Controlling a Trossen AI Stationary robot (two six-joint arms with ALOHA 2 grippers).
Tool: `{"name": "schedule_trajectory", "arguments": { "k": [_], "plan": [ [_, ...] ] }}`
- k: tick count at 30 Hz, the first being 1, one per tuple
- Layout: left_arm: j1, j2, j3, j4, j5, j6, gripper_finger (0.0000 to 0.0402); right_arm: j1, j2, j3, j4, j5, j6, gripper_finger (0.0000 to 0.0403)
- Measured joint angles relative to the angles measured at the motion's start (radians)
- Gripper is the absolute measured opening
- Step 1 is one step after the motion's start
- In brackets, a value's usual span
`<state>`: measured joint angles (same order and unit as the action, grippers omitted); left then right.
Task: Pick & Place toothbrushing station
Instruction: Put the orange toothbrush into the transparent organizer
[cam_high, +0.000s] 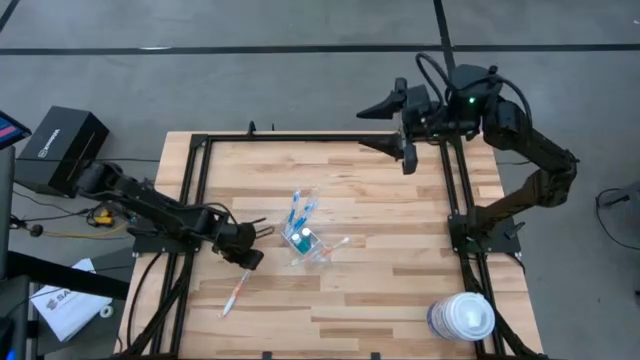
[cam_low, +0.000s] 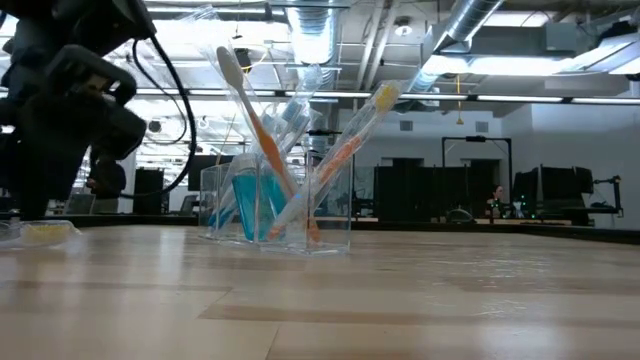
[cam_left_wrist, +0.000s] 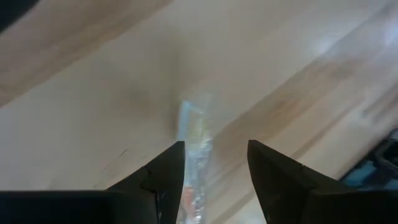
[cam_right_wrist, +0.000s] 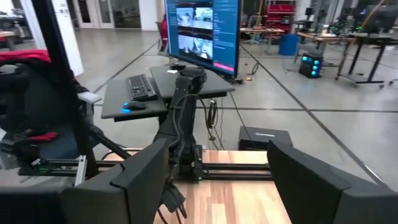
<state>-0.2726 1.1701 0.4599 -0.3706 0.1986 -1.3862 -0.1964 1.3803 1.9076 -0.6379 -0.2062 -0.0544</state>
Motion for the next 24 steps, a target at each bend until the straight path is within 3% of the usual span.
{"name": "schedule_trajectory", "arguments": {
  "k": [7, 13, 19, 24],
  "plan": [
    [-0.007, 0.062, 0.0, 0.019, -0.031, -0.011, 0.0175, -0.065, -0.016, -0.001, 0.002, -0.082, 0.0, 0.0264],
    [-0.007, 0.11, -0.001, 0.046, -0.041, -0.009, 0.0168, -0.08, -0.016, -0.001, 0.002, -0.086, -0.006, 0.0264],
    [-0.006, 0.152, 0.001, 0.067, -0.035, -0.007, 0.0117, -0.08, -0.016, -0.001, 0.004, -0.085, -0.006, 0.0264],
    [-0.007, 0.126, -0.004, 0.095, -0.083, -0.005, 0.0039, -0.081, -0.016, -0.001, 0.039, -0.085, -0.006, 0.0264]
  ]
}}
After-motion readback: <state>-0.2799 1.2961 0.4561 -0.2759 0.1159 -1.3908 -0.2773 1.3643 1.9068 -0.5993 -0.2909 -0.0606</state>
